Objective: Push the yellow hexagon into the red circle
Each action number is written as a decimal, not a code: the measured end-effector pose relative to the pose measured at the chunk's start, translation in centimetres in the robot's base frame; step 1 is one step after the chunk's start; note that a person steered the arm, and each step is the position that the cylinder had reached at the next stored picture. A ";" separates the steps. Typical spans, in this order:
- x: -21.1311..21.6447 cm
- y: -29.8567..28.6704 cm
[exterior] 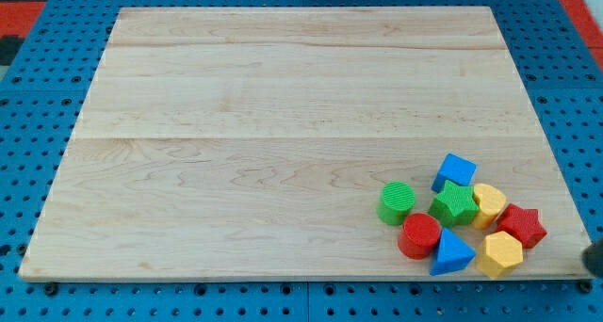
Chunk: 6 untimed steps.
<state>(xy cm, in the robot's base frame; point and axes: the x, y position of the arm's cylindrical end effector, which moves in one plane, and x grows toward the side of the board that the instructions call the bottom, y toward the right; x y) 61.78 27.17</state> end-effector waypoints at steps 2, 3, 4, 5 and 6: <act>0.0 -4.1; -0.4 -5.8; -1.0 -8.8; -1.4 -11.2; -1.5 -13.0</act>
